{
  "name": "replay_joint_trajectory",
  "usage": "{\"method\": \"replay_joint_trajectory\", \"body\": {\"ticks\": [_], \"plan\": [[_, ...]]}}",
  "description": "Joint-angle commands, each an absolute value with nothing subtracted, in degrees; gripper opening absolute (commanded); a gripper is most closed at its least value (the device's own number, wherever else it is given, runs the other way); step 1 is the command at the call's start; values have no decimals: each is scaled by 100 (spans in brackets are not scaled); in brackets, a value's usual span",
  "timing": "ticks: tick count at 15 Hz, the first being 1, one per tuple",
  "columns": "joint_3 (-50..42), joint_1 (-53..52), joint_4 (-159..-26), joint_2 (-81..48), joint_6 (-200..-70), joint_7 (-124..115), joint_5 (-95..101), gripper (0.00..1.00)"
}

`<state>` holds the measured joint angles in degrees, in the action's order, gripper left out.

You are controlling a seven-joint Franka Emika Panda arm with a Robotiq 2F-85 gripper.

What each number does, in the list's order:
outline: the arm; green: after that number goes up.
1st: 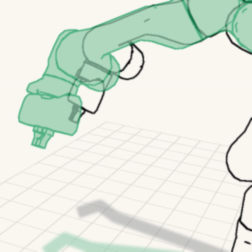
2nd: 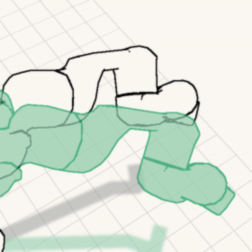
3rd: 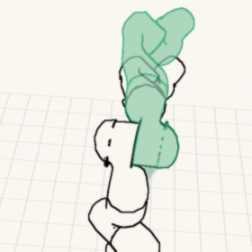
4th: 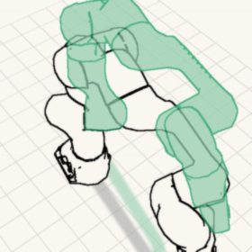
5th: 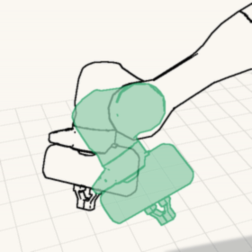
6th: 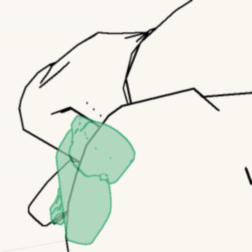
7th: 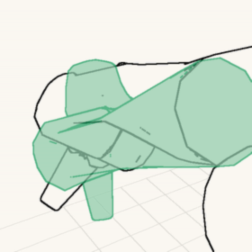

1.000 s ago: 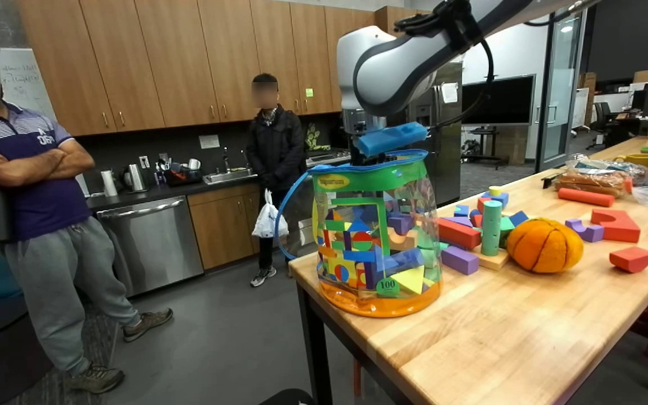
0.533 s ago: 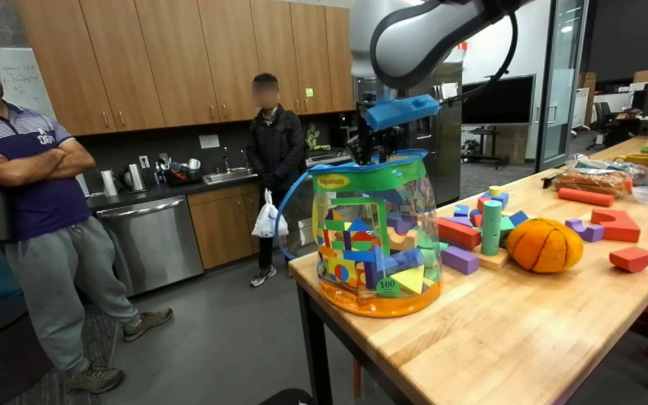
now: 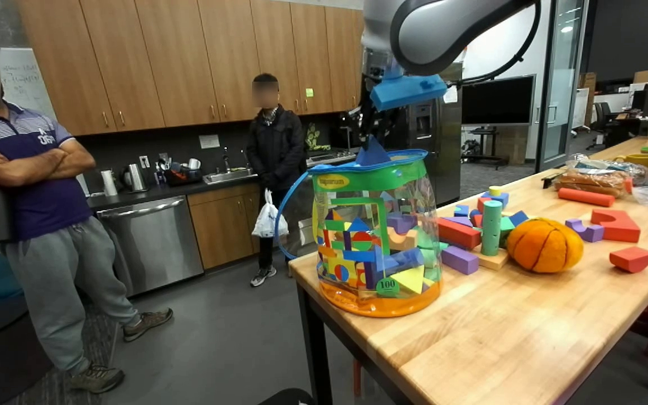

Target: Remove one blue block from the clear bag.

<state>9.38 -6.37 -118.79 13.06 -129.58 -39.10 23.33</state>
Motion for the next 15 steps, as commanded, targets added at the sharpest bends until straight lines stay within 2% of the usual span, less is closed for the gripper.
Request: {"method": "replay_joint_trajectory", "body": {"ticks": [1,6,15], "plan": [[1146,-373,-12185,1681,-13435,-4326,2756,14],[1325,-40,-12475,2034,-14132,-5010,3327,14],[1492,429,-12918,2599,-14608,-5918,3869,14]]}}
